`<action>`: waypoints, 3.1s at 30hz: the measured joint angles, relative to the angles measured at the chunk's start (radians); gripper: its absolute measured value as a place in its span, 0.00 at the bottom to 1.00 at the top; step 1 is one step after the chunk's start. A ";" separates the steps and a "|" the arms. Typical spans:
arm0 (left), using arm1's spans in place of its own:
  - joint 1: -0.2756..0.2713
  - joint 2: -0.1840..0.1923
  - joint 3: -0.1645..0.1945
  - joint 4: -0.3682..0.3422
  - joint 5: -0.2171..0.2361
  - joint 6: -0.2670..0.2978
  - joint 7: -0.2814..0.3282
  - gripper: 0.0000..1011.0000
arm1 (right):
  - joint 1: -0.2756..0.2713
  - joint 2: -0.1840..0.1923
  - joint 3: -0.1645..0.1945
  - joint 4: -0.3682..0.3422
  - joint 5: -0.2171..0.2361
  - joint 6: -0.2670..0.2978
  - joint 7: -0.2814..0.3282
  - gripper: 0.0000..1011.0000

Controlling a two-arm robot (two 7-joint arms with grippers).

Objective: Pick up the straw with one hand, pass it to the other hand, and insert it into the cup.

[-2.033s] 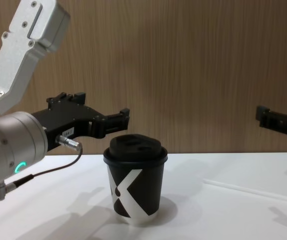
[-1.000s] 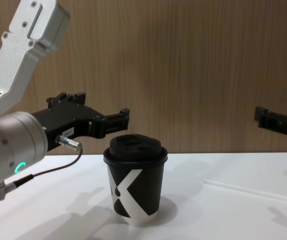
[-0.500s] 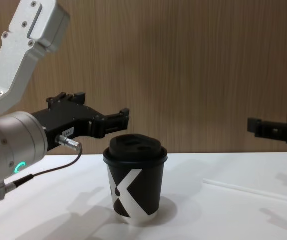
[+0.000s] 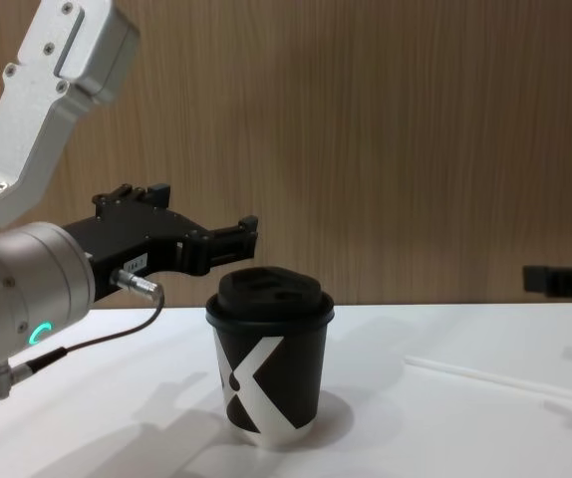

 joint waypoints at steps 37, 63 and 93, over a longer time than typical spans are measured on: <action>0.000 0.000 0.000 0.000 0.000 0.000 0.000 0.99 | 0.139 0.104 -0.093 0.261 -0.015 -0.009 0.159 0.99; 0.000 0.000 0.000 0.000 0.000 0.000 0.000 0.99 | 0.157 0.136 -0.148 0.299 -0.017 -0.025 0.214 0.99; 0.000 0.000 0.000 0.000 0.000 0.000 0.000 0.99 | 0.170 0.154 -0.197 0.306 0.000 0.003 0.233 0.45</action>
